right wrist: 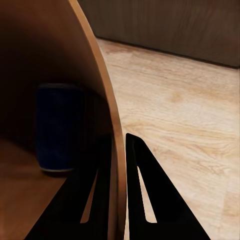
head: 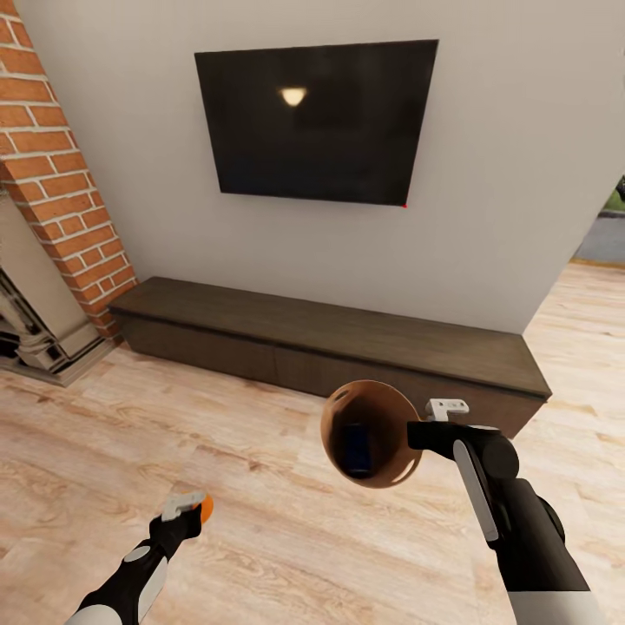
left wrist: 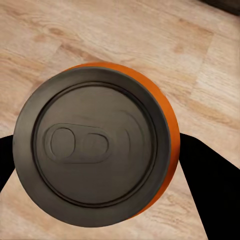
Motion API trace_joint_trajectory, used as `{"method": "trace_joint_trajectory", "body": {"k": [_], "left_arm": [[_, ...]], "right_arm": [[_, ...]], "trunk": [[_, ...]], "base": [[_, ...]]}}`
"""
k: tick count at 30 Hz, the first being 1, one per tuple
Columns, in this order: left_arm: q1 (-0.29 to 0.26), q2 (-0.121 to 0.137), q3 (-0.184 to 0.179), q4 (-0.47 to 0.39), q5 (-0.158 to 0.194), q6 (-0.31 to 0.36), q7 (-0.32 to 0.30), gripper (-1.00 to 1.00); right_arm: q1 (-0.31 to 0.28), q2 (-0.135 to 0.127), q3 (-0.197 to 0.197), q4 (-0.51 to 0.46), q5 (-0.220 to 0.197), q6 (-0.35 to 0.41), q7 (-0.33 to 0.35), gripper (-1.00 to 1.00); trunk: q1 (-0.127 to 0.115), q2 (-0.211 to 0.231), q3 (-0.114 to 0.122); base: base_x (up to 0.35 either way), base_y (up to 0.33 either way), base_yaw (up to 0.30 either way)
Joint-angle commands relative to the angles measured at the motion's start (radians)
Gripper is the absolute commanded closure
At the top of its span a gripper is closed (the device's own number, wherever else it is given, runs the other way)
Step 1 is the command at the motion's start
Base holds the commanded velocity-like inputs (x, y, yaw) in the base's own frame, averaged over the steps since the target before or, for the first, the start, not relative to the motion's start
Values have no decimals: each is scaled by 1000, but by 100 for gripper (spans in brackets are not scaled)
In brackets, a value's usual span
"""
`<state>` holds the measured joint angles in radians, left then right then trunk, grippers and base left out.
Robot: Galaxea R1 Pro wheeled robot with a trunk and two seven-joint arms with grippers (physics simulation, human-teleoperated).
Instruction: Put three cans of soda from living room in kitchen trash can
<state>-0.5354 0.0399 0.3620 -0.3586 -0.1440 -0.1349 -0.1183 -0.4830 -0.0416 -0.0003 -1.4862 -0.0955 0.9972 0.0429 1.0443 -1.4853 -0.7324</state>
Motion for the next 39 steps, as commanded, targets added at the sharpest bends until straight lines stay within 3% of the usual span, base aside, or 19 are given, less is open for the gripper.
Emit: {"method": "trace_joint_trajectory", "body": {"k": [1,39], "left_arm": [[0,0,0,0,0,0,0,100],[0,0,0,0,1,-2,-1,100]], "right_arm": [[0,0,0,0,-20,0,6,100],[1,0,-1,0,-20,-1,6,100]], "trunk": [[0,0,2],[0,0,65]], "base": [[0,0,0],[0,0,0]]}}
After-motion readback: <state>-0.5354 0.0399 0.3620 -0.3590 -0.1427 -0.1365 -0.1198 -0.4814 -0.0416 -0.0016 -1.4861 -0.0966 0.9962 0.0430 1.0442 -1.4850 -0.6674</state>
